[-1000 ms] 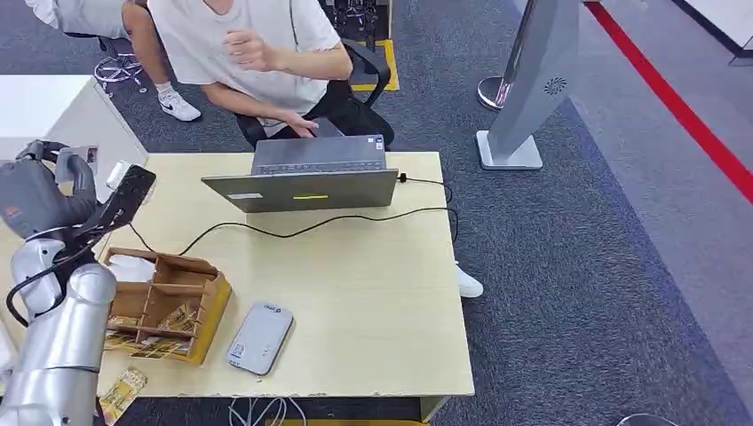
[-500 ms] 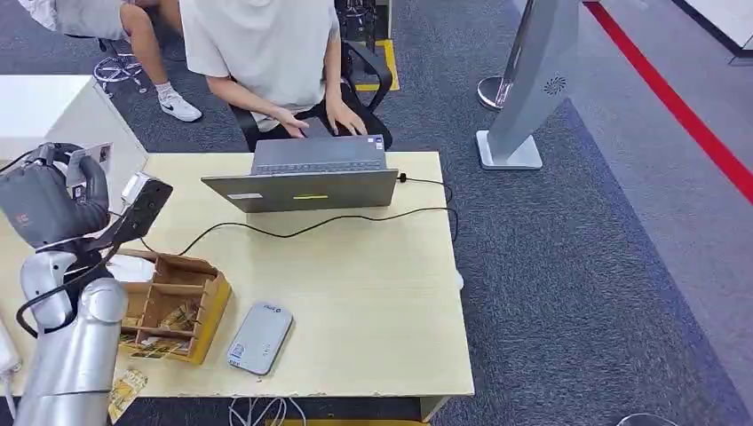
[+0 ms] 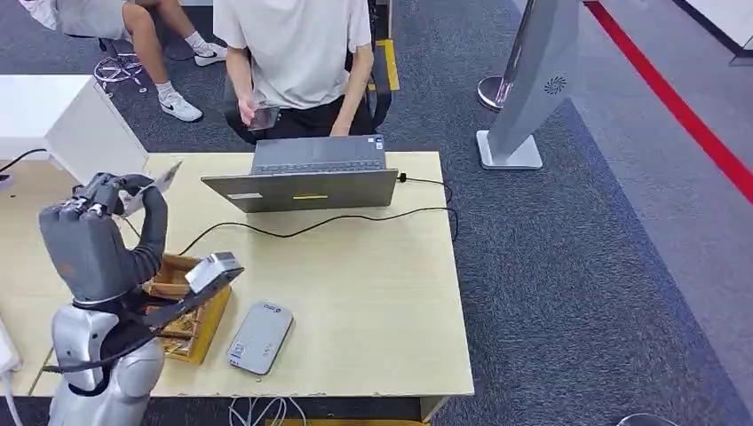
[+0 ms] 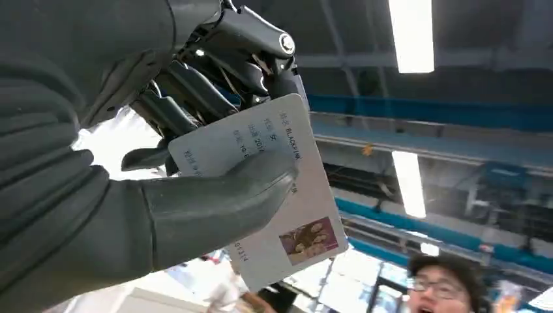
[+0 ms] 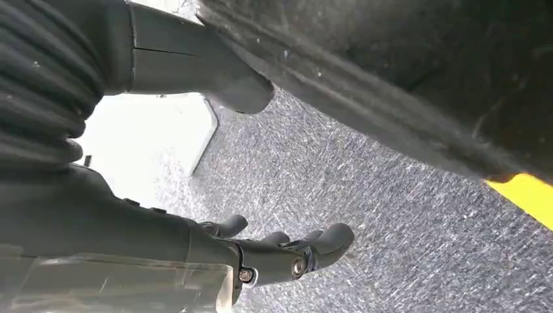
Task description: Pass the card to the sensor for recognition and then transmit it.
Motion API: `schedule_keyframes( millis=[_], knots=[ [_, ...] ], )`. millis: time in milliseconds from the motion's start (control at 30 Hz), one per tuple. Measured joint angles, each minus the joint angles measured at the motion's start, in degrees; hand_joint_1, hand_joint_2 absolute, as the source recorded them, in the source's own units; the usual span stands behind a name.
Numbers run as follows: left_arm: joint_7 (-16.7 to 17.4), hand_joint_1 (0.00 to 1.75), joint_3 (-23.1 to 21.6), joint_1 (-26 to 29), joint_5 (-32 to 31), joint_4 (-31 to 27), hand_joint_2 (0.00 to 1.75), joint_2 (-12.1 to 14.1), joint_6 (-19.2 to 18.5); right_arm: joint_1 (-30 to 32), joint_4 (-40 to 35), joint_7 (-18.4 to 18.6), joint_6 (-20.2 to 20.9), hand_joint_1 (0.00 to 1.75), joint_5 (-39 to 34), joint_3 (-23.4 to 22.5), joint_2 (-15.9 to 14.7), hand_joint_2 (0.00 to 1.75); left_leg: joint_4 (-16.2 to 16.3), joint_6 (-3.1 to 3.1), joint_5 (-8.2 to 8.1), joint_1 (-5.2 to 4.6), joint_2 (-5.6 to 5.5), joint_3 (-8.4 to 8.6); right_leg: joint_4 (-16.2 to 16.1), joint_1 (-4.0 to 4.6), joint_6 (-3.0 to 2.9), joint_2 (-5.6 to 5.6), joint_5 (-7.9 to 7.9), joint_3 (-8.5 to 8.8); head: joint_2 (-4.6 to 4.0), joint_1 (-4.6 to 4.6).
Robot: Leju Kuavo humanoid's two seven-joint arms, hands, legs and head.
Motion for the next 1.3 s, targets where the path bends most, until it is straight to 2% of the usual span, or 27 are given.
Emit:
schedule_keyframes(
  millis=[367,533,667,900,1033,1167,1300],
  knots=[
    [-0.8,1.75,-7.9,3.7,-0.7,-6.1,1.75,2.6,-1.8,-0.1,0.0,1.9,-0.6,0.0,-0.2,-0.3,1.0,1.75,0.0,0.0,0.0,0.0,0.0,-0.01,0.0,0.0,0.0,0.0,-0.02,0.01,0.0,0.0],
    [1.1,1.75,-11.1,6.5,-3.1,-6.6,1.75,4.5,-5.2,0.0,0.0,2.4,-1.3,0.0,-0.6,-0.7,1.6,1.75,0.0,-0.01,-0.03,0.01,0.0,-0.02,0.0,0.01,0.01,0.01,-0.05,-0.02,0.0,-0.02],
    [2.6,1.75,-12.9,7.6,-3.2,-5.7,1.75,5.6,-8.7,0.1,0.0,2.7,-1.5,0.0,-1.2,-1.2,1.8,1.75,0.0,-0.01,-0.03,0.01,-0.01,-0.02,0.0,0.01,-0.01,0.01,-0.07,-0.02,0.0,0.0],
    [2.8,1.75,-14.5,8.1,-3.2,-3.7,1.75,6.5,-10.2,0.2,0.0,2.7,-2.0,0.0,-1.2,-1.5,2.0,1.75,0.0,0.0,-0.03,0.01,-0.01,-0.02,0.0,0.02,-0.01,0.01,-0.07,-0.01,0.0,-0.02],
    [3.1,1.75,-15.9,8.4,-2.6,-2.2,1.75,6.7,-14.7,0.2,0.0,2.7,-2.1,0.0,-1.2,-1.6,2.1,1.75,0.0,0.0,-0.03,0.01,-0.01,-0.03,0.0,0.01,-0.01,0.01,-0.07,-0.02,0.0,-0.02],
    [5.2,1.75,-17.5,8.4,-2.3,0.5,1.75,7.2,-18.2,0.2,0.0,2.8,-1.9,0.0,-1.2,-1.6,2.1,1.75,0.0,0.0,-0.03,0.01,-0.01,-0.04,0.0,0.01,-0.01,0.01,-0.07,-0.03,0.0,0.0],
    [5.9,1.75,-18.3,8.4,-2.4,2.5,1.75,7.7,-18.9,0.2,0.0,2.8,-1.9,0.0,-1.2,-1.6,2.1,1.75,0.0,-0.01,-0.03,0.01,-0.01,-0.04,0.0,0.02,-0.01,0.01,-0.07,-0.04,0.0,0.0]
  ],
)
